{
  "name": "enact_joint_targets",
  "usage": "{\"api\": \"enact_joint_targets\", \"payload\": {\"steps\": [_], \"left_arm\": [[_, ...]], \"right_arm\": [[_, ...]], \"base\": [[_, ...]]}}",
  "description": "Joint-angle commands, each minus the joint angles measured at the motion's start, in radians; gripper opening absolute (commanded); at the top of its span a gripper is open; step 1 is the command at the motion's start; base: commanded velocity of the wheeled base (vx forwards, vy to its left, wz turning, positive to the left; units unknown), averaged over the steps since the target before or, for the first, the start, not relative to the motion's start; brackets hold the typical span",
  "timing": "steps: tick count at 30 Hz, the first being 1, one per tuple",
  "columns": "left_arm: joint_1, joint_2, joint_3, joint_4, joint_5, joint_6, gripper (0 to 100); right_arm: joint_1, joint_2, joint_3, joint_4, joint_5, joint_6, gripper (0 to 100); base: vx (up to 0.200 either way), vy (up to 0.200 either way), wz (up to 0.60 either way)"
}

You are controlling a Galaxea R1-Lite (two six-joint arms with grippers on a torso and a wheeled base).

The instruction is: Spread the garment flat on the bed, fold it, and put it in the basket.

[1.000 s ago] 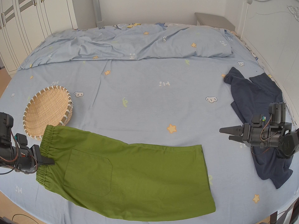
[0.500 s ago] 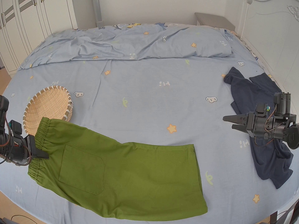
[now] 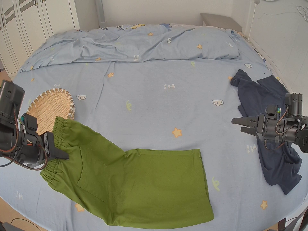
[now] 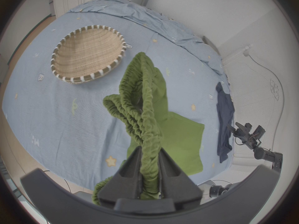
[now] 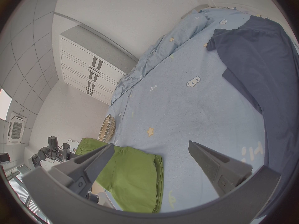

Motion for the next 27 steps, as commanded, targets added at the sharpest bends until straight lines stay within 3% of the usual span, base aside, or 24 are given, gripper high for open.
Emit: {"api": "enact_joint_targets", "payload": {"steps": [1,9,17,22,27], "left_arm": [[-0.089,0.041,-0.056,0.002,0.006,-0.030,0],[-0.284,0.132,-0.126,-0.014,0.006,-0.162,0],[-0.368,0.170,-0.162,-0.061,0.032,-0.154,0],[-0.414,0.181,-0.206,-0.081,0.060,-0.096,0],[-0.528,0.193,-0.217,-0.103,0.070,-0.088,0]], "right_arm": [[0.005,-0.010,-0.001,0.003,0.000,-0.001,100],[0.004,-0.002,-0.001,0.003,0.000,-0.001,100],[0.007,0.002,0.000,0.003,0.000,-0.001,100],[0.008,0.002,0.002,0.003,0.000,-0.001,100],[0.008,0.002,0.004,0.003,-0.001,-0.001,100]], "base": [[0.000,0.000,0.00],[0.000,0.000,0.00],[0.000,0.000,0.00],[0.000,0.000,0.00],[0.000,0.000,0.00]]}}
